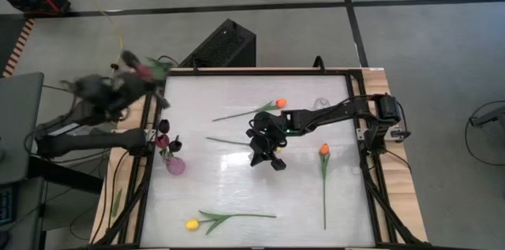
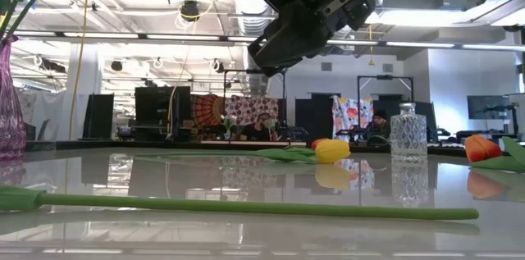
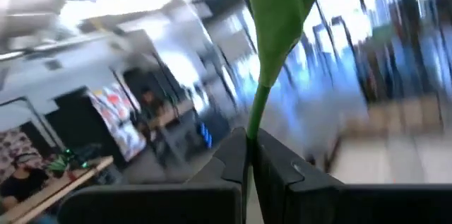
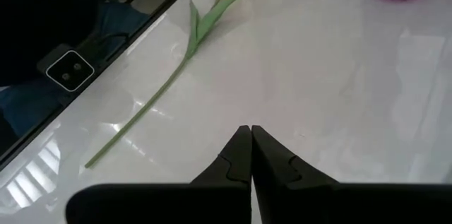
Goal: Sort flowers into vase by color
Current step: Put the dark red tulip into the purple vase
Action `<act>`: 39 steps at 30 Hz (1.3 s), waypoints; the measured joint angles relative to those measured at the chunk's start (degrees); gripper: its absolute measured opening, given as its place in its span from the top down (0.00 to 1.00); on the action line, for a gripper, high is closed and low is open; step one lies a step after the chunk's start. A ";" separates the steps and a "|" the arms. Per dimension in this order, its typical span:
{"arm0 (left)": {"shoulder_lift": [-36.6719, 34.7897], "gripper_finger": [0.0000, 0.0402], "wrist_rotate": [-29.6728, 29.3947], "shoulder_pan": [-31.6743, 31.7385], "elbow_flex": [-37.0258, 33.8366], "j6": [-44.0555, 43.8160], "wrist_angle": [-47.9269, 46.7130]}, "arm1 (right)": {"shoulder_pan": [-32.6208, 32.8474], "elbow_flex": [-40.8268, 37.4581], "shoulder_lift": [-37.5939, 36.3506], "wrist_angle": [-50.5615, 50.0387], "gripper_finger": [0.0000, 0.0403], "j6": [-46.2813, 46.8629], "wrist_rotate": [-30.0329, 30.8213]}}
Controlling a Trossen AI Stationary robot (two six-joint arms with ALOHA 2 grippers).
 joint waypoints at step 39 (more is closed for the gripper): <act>-12.63 1.00 36.16 -0.02 20.85 -52.60 -43.44 | 6.37 0.00 -0.02 3.26 0.92 4.14 0.15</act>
